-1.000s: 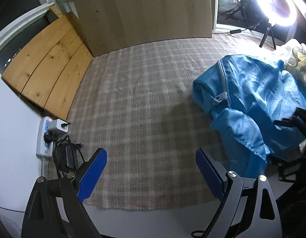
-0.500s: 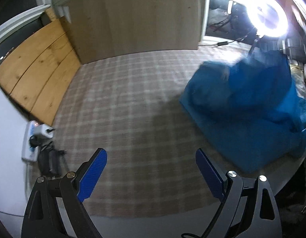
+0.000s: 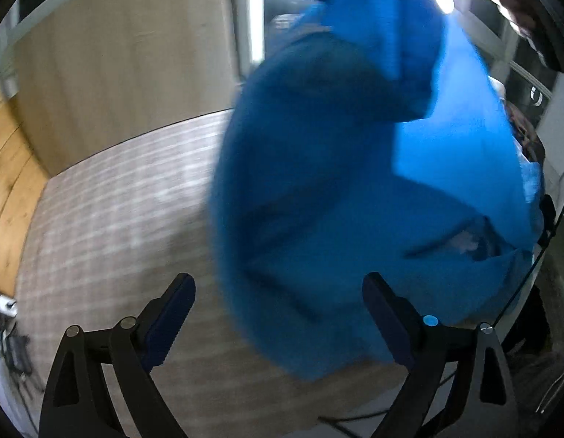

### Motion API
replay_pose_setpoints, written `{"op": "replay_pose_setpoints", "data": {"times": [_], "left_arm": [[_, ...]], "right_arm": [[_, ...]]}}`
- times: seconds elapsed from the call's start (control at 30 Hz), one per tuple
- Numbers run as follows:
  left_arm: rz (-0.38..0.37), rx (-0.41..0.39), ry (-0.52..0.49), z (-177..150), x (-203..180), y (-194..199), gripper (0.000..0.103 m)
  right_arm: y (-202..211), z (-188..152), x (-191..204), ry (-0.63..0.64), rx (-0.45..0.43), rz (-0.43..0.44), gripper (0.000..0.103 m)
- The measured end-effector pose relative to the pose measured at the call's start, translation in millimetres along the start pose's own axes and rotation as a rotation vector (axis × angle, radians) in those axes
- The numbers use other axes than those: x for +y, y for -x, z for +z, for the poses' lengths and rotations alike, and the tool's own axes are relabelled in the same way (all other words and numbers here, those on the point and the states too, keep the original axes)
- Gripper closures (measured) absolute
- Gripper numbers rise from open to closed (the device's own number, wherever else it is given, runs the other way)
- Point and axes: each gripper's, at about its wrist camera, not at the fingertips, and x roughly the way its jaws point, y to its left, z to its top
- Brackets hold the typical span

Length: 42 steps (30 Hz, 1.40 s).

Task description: Fold clothes

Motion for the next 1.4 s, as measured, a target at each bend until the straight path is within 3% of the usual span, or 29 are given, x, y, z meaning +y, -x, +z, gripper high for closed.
{"op": "replay_pose_setpoints", "data": {"times": [0.1, 0.23, 0.3, 0.33, 0.37, 0.43, 0.53, 0.63, 0.7, 0.77, 0.8, 0.87, 1.0, 1.03, 1.1, 1.17, 1.27, 1.4], "left_arm": [[0.032, 0.022, -0.057, 10, -38, -24, 0.008], [0.200, 0.077, -0.151, 13, -71, -63, 0.008], [0.222, 0.114, -0.141, 13, -70, -76, 0.013], [0.219, 0.133, -0.129, 14, -67, -81, 0.028], [0.202, 0.146, -0.108, 14, -63, -83, 0.052], [0.143, 0.155, -0.047, 16, -50, -80, 0.077], [0.138, 0.128, 0.036, 23, -27, -69, 0.094], [0.154, 0.114, 0.067, 29, -13, -56, 0.096], [0.173, 0.113, 0.018, 30, -22, -48, 0.087], [0.167, 0.127, -0.021, 27, -41, -45, 0.040], [0.147, 0.145, -0.029, 26, -49, -47, 0.035], [0.110, 0.176, -0.023, 24, -64, -51, 0.036], [0.139, 0.200, -0.047, 22, -91, -64, 0.036], [0.146, 0.207, -0.059, 22, -96, -70, 0.036], [0.161, 0.224, -0.072, 22, -100, -85, 0.046], [0.170, 0.240, -0.057, 24, -97, -96, 0.086], [0.147, 0.224, -0.001, 30, -84, -98, 0.098], [0.159, 0.158, 0.085, 41, -60, -79, 0.100]], "right_arm": [[-18, -10, -10, 0.003, -0.002, 0.041, 0.102], [-34, -20, -26, -0.009, 0.002, 0.085, 0.102], [-40, -26, -33, -0.011, 0.010, 0.099, 0.102], [-43, -29, -36, -0.012, 0.014, 0.105, 0.102], [-46, -32, -39, -0.012, 0.019, 0.110, 0.102], [-52, -38, -45, -0.015, 0.030, 0.119, 0.102], [-65, -46, -50, -0.027, 0.050, 0.131, 0.102], [-79, -52, -53, -0.033, 0.070, 0.136, 0.102], [-87, -55, -54, -0.034, 0.082, 0.137, 0.102], [-92, -57, -55, -0.033, 0.086, 0.136, 0.102], [-94, -57, -55, -0.034, 0.086, 0.140, 0.102], [-95, -57, -56, -0.038, 0.086, 0.149, 0.102], [-99, -60, -55, -0.038, 0.090, 0.160, 0.102], [-99, -60, -55, -0.037, 0.091, 0.163, 0.102], [-101, -62, -54, -0.036, 0.094, 0.167, 0.102], [-102, -63, -54, -0.035, 0.096, 0.171, 0.102], [-104, -65, -53, -0.033, 0.100, 0.178, 0.102], [-106, -66, -52, -0.028, 0.102, 0.181, 0.102]]}}
